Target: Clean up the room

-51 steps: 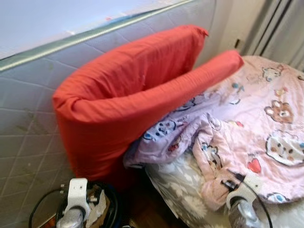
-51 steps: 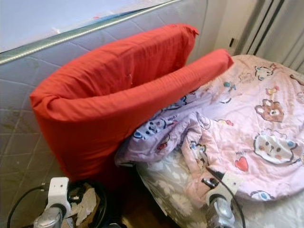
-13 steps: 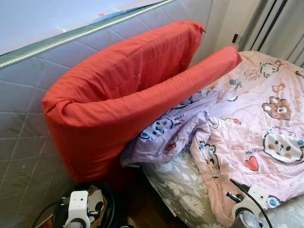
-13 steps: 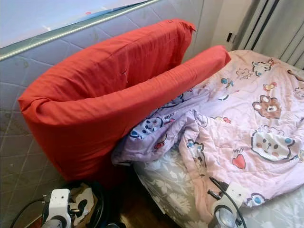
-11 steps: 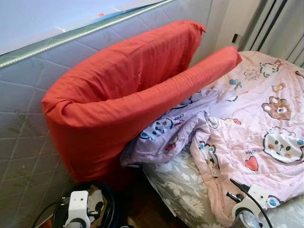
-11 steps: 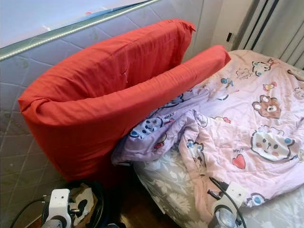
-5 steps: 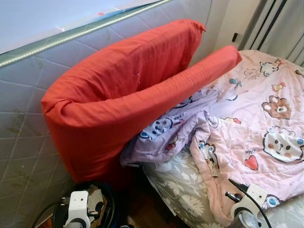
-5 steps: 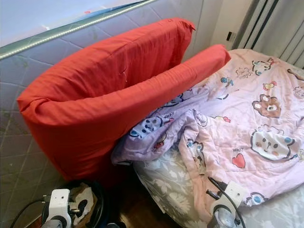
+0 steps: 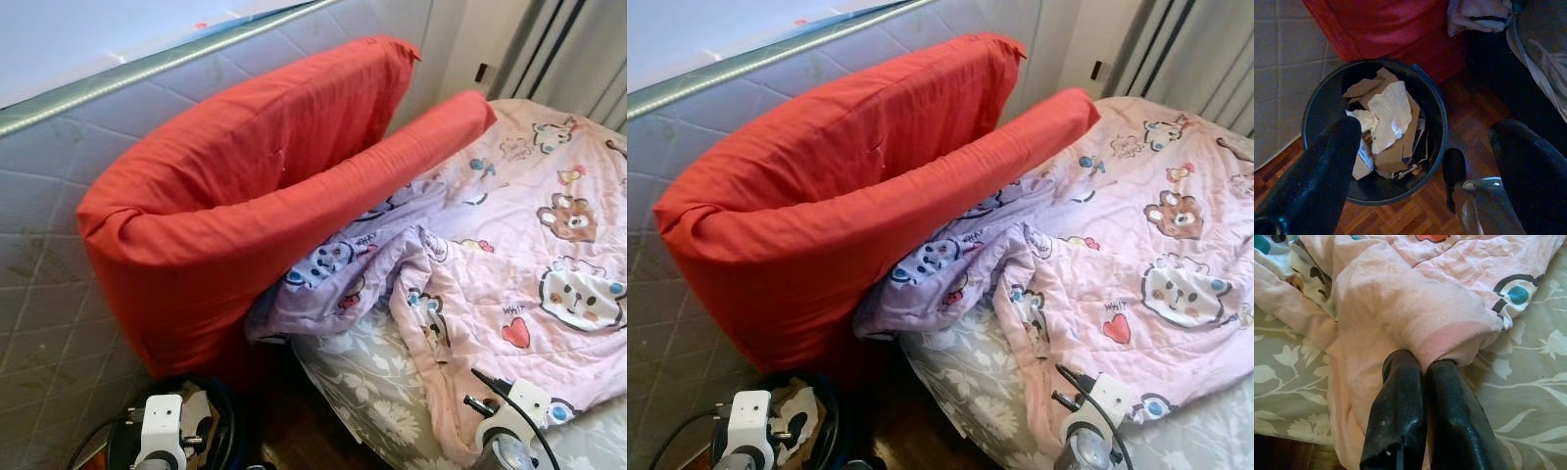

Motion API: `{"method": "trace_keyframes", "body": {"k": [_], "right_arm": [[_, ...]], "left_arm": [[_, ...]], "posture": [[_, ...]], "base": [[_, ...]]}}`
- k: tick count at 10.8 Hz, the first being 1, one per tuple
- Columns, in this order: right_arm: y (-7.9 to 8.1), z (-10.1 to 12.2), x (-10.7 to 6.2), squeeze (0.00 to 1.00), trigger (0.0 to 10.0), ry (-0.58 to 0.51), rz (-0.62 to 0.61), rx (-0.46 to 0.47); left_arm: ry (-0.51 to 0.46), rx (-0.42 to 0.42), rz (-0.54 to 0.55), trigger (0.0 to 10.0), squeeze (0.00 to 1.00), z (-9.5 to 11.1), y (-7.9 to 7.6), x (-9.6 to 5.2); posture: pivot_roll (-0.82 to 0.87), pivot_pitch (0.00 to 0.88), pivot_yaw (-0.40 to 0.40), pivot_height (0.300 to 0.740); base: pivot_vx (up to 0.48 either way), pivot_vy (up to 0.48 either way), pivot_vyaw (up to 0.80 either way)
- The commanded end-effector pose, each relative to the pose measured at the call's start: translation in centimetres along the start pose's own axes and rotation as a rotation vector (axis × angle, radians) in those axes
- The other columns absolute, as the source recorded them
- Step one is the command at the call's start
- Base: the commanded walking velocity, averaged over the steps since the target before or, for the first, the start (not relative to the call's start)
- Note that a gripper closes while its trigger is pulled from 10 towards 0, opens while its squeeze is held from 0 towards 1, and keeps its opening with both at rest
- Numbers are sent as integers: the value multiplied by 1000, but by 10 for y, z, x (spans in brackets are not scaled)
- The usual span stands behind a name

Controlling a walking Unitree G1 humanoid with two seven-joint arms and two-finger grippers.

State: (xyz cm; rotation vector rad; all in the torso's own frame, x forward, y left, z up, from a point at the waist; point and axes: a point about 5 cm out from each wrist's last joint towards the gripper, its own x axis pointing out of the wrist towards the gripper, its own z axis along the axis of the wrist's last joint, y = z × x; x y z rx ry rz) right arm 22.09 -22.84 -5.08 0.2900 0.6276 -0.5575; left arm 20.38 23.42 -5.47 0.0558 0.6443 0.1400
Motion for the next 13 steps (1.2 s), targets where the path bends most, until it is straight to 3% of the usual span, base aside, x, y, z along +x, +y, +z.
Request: {"method": "trace_keyframes", "body": {"k": [1,10,13], "right_arm": [[-4,-4,-1,0,10000,11,-8,-18],[-7,-7,-2,0,10000,8,-32,-13],[-9,-7,-2,0,10000,6,-43,-12]], "left_arm": [[15,-6,-2,10000,0,-7,-1,-3],[21,0,-11,10000,0,-8,-1,-4],[26,5,-6,10000,0,-9,-1,-4]], "posture": [[177,152,-17,740],[169,155,-12,740],[168,156,-11,740]], "base": [[-247,0,0],[-257,0,0],[0,0,0]]}}
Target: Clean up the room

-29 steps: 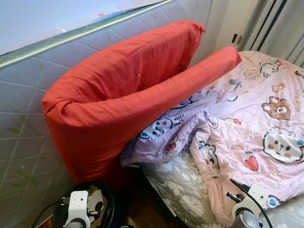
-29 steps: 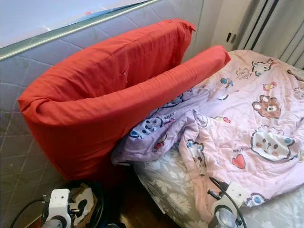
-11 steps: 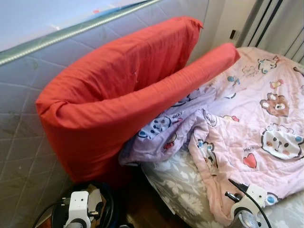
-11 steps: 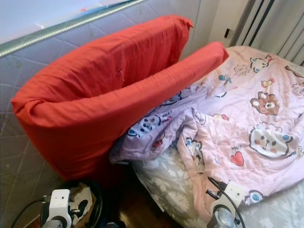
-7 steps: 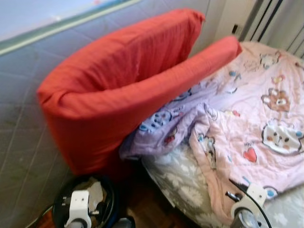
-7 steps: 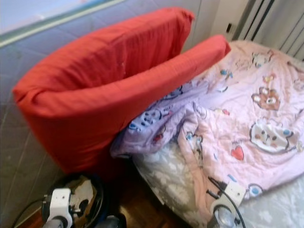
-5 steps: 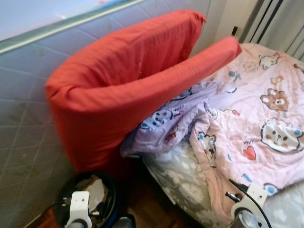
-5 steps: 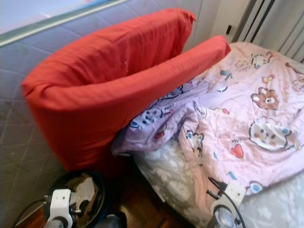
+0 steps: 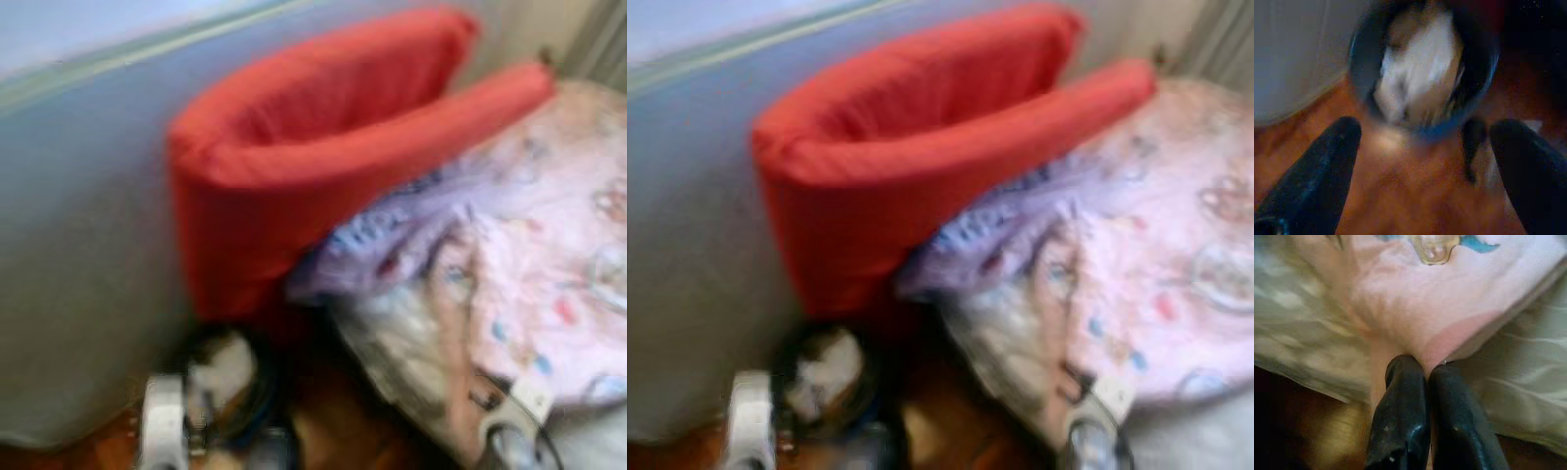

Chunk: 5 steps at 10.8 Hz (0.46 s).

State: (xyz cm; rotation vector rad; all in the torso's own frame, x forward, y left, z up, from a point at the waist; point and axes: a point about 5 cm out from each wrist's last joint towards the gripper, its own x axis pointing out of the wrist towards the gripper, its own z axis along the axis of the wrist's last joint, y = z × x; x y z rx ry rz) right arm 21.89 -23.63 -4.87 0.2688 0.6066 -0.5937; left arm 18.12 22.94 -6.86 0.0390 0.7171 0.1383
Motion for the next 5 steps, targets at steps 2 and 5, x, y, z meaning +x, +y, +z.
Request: {"method": "trace_keyframes", "body": {"k": [2,5], "right_arm": [[-4,-9,-3,0,10000,28,-19,-3],[-18,0,0,0,10000,-13,-82,31]], "left_arm": [[-45,19,1,10000,0,16,3,5],[-44,22,0,10000,0,15,3,5]], "posture": [[167,158,-10,740],[164,161,-6,740]], "base": [[0,0,0],[0,0,0]]}}
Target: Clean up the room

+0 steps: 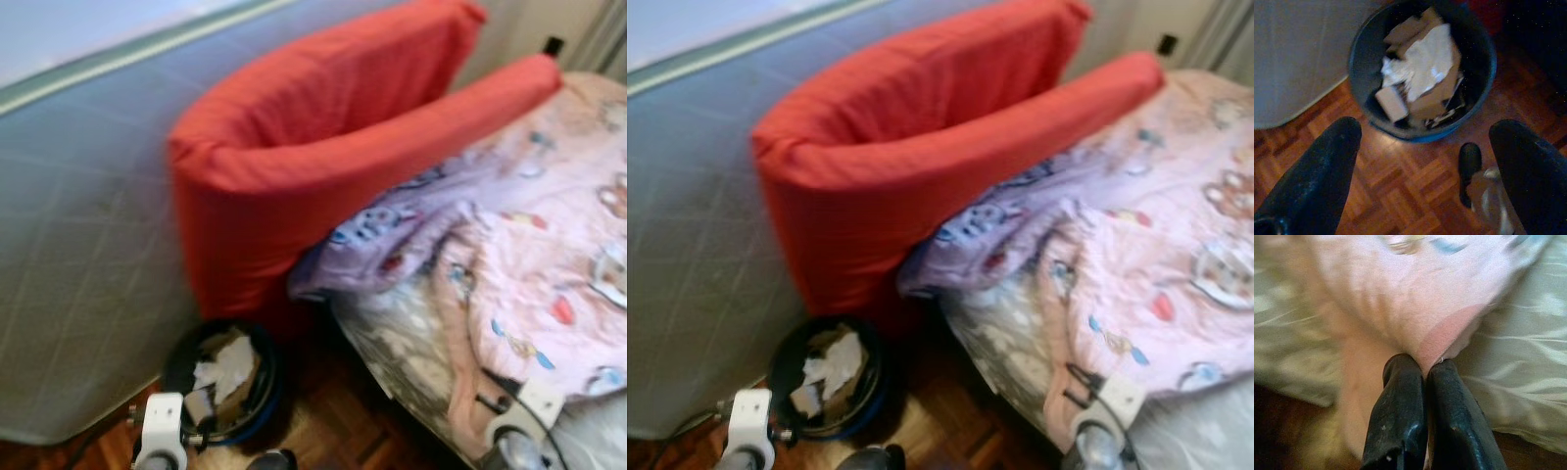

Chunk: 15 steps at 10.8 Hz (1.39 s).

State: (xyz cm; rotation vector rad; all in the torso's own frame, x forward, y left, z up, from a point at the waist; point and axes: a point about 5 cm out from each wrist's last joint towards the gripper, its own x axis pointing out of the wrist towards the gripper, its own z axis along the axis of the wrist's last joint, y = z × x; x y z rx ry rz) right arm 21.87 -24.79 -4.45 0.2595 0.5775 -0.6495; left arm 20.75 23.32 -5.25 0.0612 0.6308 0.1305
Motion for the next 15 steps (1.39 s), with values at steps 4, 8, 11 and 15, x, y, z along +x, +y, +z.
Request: {"method": "trace_keyframes", "body": {"k": [4,8,11,15], "right_arm": [[-111,14,-6,0,10000,-79,-520,-23],[-90,-14,-6,0,10000,88,-351,48],[-38,-51,-14,0,10000,286,4,-69],[-98,-60,-24,0,10000,337,-228,-143]], "left_arm": [[51,15,-8,10000,0,-15,0,-6],[41,18,-12,10000,0,-12,-2,-4],[47,14,-10,10000,0,-13,-1,-5],[54,16,-31,10000,0,-14,-5,-5]], "posture": [[147,170,-2,740],[149,168,-2,740],[152,169,-4,740],[135,175,2,740]], "base": [[0,0,0],[0,0,0],[0,0,0],[0,0,0]]}}
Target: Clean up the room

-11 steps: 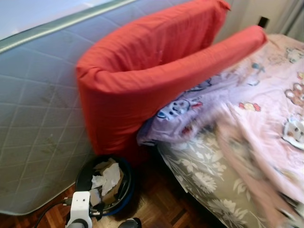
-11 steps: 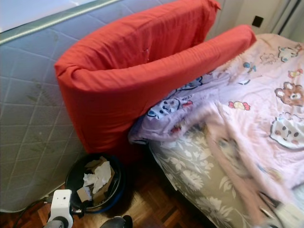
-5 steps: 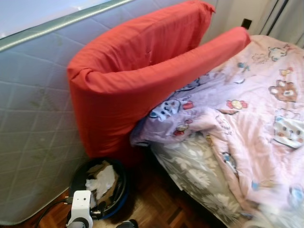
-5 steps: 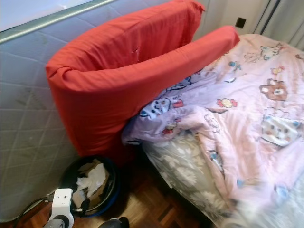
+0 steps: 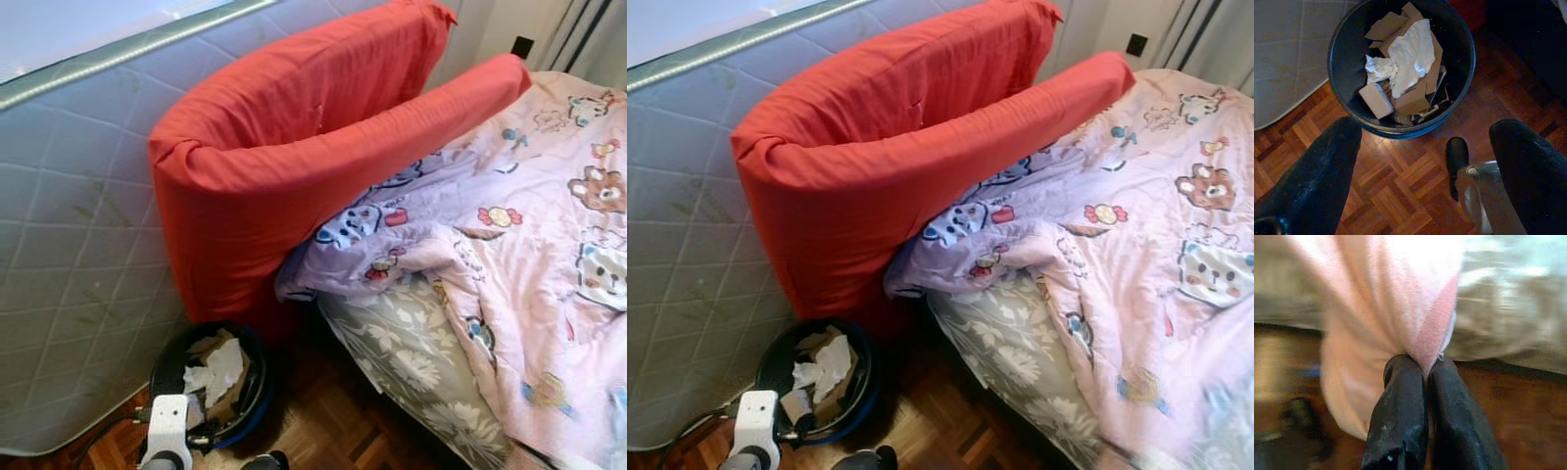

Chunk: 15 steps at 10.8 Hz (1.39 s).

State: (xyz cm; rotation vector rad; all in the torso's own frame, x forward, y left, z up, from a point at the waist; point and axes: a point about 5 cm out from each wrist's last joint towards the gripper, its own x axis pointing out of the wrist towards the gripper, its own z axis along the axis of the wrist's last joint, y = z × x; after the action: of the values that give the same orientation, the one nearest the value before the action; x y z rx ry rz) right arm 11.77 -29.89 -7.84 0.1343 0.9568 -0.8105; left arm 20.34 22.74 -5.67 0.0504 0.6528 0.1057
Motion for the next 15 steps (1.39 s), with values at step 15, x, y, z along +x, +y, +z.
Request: {"method": "trace_keyframes", "body": {"k": [15], "right_arm": [[-2,-55,-12,0,10000,198,45,-269]], "left_arm": [[60,19,-24,10000,0,-11,0,-3]], "posture": [[144,185,6,740]], "base": [[0,0,0]]}}
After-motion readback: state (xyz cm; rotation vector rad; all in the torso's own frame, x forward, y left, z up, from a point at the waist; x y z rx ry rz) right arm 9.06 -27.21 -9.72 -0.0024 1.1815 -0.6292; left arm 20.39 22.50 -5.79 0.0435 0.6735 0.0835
